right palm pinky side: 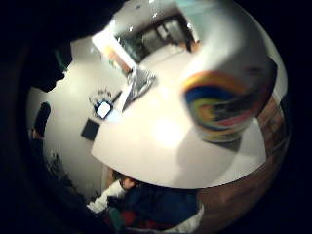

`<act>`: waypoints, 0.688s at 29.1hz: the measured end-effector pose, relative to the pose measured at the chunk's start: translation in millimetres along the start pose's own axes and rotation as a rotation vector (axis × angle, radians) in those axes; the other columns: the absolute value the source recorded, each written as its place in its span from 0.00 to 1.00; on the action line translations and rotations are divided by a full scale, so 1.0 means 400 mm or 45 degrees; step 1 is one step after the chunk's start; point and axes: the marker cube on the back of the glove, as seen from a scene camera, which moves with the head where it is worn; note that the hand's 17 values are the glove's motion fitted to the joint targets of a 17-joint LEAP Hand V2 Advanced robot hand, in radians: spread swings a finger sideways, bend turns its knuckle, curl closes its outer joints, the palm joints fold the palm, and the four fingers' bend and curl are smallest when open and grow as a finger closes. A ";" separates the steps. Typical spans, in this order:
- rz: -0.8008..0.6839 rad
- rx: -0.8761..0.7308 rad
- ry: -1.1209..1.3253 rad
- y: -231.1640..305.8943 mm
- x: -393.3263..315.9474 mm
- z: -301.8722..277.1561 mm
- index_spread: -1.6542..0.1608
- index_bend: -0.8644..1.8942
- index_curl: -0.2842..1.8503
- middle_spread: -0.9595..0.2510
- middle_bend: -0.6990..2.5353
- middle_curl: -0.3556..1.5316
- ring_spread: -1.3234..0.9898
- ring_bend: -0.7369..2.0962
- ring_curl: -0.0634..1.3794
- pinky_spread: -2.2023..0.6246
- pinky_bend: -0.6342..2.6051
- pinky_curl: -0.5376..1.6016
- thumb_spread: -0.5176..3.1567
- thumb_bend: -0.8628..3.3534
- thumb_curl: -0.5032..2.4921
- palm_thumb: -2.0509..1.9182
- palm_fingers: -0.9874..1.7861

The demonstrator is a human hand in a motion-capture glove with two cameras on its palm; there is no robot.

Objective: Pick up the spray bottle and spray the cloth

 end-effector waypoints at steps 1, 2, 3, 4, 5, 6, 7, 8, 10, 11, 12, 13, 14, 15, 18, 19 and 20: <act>-0.006 0.096 -0.027 0.007 0.001 -0.031 0.81 0.44 0.33 0.74 0.38 0.40 0.52 0.45 0.30 0.75 0.30 0.39 0.37 0.27 0.31 0.76 0.68; -0.014 0.207 -0.033 0.011 0.010 -0.069 0.81 0.43 0.33 0.72 0.37 0.40 0.51 0.46 0.30 0.74 0.31 0.40 0.37 0.27 0.31 0.76 0.68; -0.027 0.320 -0.010 0.010 0.030 -0.110 0.80 0.42 0.33 0.71 0.36 0.40 0.51 0.46 0.31 0.73 0.31 0.40 0.36 0.27 0.32 0.76 0.68; -0.044 0.424 0.043 0.003 0.059 -0.151 0.80 0.42 0.33 0.70 0.36 0.41 0.51 0.46 0.31 0.73 0.31 0.40 0.36 0.27 0.32 0.76 0.67; -0.057 0.509 0.114 -0.010 0.096 -0.188 0.79 0.42 0.34 0.69 0.36 0.41 0.50 0.45 0.31 0.73 0.29 0.40 0.35 0.26 0.32 0.76 0.66; -0.056 0.566 0.185 -0.027 0.134 -0.218 0.79 0.43 0.34 0.68 0.37 0.42 0.50 0.44 0.31 0.73 0.28 0.40 0.35 0.26 0.32 0.76 0.62; -0.036 0.591 0.235 -0.047 0.171 -0.240 0.79 0.43 0.35 0.67 0.37 0.42 0.50 0.43 0.32 0.73 0.27 0.40 0.35 0.26 0.32 0.76 0.61; 0.002 0.584 0.252 -0.067 0.204 -0.253 0.78 0.43 0.35 0.67 0.37 0.42 0.50 0.42 0.32 0.74 0.25 0.39 0.35 0.25 0.32 0.76 0.56; 0.105 0.483 0.191 -0.105 0.255 -0.257 0.77 0.43 0.36 0.68 0.37 0.42 0.50 0.41 0.33 0.75 0.24 0.39 0.35 0.25 0.32 0.76 0.51; 0.154 0.412 0.135 -0.122 0.274 -0.253 0.77 0.42 0.36 0.69 0.36 0.42 0.50 0.41 0.33 0.75 0.24 0.39 0.35 0.24 0.32 0.76 0.50; 0.194 0.345 0.084 -0.138 0.290 -0.248 0.77 0.41 0.35 0.70 0.37 0.42 0.51 0.42 0.33 0.76 0.24 0.39 0.35 0.24 0.32 0.76 0.52; 0.222 0.293 0.050 -0.152 0.305 -0.243 0.77 0.40 0.34 0.70 0.37 0.42 0.51 0.43 0.32 0.77 0.24 0.38 0.35 0.24 0.32 0.76 0.56; 0.237 0.260 0.037 -0.165 0.318 -0.240 0.77 0.39 0.34 0.70 0.37 0.42 0.51 0.43 0.31 0.77 0.25 0.37 0.35 0.24 0.32 0.77 0.60; 0.241 0.246 0.040 -0.177 0.329 -0.238 0.77 0.39 0.33 0.69 0.37 0.42 0.51 0.43 0.30 0.77 0.25 0.37 0.34 0.24 0.32 0.77 0.64; 0.208 0.286 0.091 -0.204 0.343 -0.240 0.77 0.38 0.31 0.68 0.35 0.41 0.50 0.44 0.29 0.73 0.30 0.39 0.31 0.23 0.33 0.78 0.77; 0.193 0.309 0.108 -0.209 0.344 -0.242 0.77 0.38 0.32 0.68 0.34 0.41 0.50 0.44 0.30 0.72 0.32 0.41 0.30 0.23 0.34 0.78 0.79; 0.181 0.330 0.124 -0.212 0.344 -0.244 0.77 0.38 0.32 0.68 0.34 0.41 0.50 0.44 0.31 0.72 0.33 0.42 0.30 0.23 0.34 0.79 0.79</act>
